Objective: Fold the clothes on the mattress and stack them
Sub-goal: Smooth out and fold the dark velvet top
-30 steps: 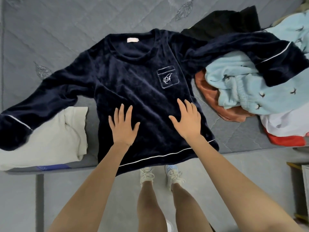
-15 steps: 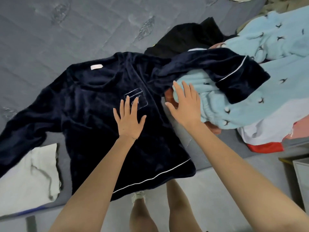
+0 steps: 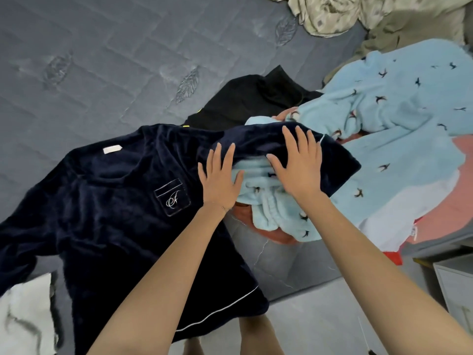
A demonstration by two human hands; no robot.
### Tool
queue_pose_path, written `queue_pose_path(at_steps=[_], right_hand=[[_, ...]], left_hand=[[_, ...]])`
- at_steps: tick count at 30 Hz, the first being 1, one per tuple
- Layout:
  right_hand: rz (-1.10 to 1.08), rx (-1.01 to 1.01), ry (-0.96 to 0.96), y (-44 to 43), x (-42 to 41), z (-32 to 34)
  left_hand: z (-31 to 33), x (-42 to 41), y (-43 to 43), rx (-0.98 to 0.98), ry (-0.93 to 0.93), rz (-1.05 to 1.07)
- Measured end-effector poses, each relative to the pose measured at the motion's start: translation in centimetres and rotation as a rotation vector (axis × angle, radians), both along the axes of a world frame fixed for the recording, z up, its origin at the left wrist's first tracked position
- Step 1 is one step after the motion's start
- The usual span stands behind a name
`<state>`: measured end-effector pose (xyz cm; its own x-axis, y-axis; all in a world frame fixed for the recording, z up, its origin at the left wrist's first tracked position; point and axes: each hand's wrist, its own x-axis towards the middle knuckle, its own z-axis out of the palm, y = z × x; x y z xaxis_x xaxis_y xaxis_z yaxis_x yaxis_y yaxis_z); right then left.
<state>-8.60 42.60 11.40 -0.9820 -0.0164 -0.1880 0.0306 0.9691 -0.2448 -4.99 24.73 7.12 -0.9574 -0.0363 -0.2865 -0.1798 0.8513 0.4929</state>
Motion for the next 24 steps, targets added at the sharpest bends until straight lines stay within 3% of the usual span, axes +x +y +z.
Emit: queue_pose_path(at_steps=[6, 11, 14, 21, 24], right_hand=[[-0.247, 0.019, -0.054, 4.7, -0.8, -0.8], [-0.360, 0.016, -0.053, 6.1, -1.4, -0.6], [-0.387, -0.101, 0.026, 5.3, -1.7, 0.6], [-0.457, -0.483, -0.041, -2.3, -0.7, 2.3], [-0.482, -0.638, -0.087, -6.8, 0.0, 2.1]], left_hand=[[0.1, -1.6, 4.3, 0.132, 0.080, -0.241], [-0.3, -2.3, 6.5, 0.075, -0.023, -0.332], [0.2, -2.2, 6.3, 0.160, -0.025, -0.284], [3.5, 0.7, 2.6, 0.527, 0.205, -0.065], [4.1, 2.1, -0.4, 0.738, 0.029, 0.020]])
